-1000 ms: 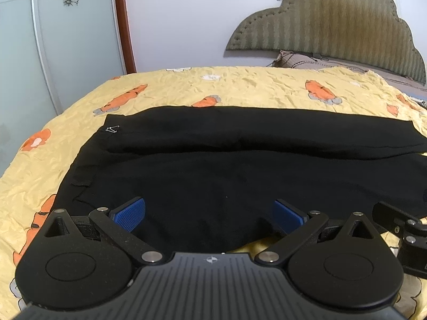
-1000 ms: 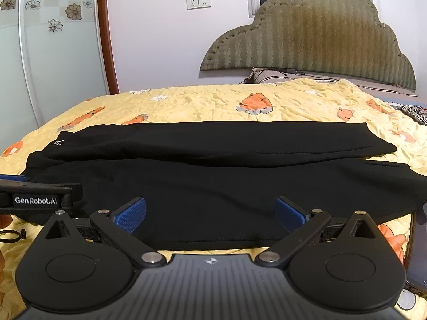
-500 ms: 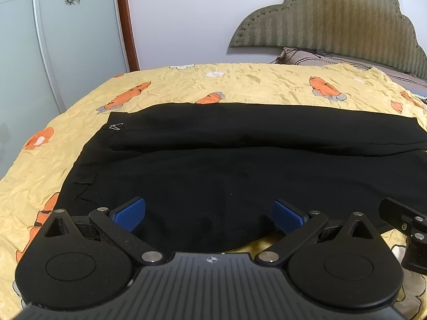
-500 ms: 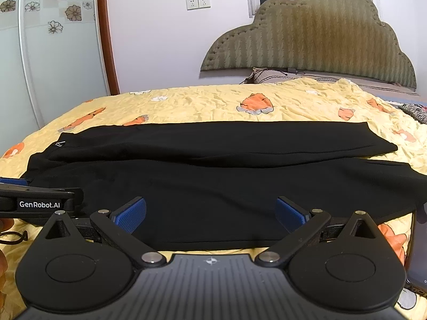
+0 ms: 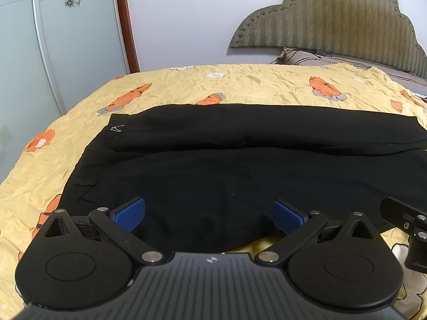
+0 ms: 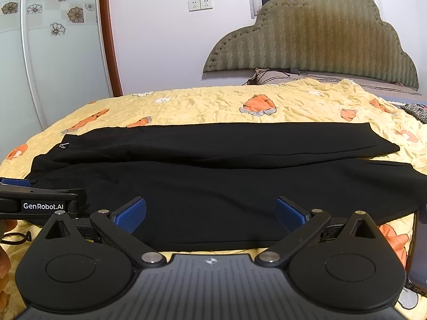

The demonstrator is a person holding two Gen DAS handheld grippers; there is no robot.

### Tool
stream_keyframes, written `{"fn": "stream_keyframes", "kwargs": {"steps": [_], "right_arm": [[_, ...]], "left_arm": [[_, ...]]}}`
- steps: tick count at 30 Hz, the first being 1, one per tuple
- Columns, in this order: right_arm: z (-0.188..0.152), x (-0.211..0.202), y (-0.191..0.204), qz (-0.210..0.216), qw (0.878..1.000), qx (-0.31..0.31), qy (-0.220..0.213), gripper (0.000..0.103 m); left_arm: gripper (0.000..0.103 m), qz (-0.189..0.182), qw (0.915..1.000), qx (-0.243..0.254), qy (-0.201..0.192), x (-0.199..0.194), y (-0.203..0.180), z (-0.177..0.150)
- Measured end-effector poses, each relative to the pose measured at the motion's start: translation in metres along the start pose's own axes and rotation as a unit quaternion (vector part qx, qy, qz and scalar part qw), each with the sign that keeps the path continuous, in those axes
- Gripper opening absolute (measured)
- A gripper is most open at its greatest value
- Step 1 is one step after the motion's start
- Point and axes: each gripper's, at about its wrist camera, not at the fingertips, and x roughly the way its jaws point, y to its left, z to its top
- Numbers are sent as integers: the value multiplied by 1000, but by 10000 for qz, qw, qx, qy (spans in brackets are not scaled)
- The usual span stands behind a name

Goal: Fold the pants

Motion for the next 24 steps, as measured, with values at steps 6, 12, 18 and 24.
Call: {"fn": "stream_keyframes", "kwargs": {"steps": [6, 12, 18, 24], "right_arm": [[0, 0, 0, -27, 10000, -4, -7, 103], [0, 0, 1, -34, 10000, -16, -19, 103], [-1, -1, 2, -36, 10000, -18, -25, 103], [-1, -2, 4, -18, 9999, -107, -78, 103]], "left_arm": [[103, 7, 10000, 12, 7, 0, 0, -1], [103, 11, 10000, 27, 18, 0, 0, -2], [103, 12, 10000, 34, 21, 1, 0, -2], [103, 9, 10000, 29, 4, 1, 0, -3]]}}
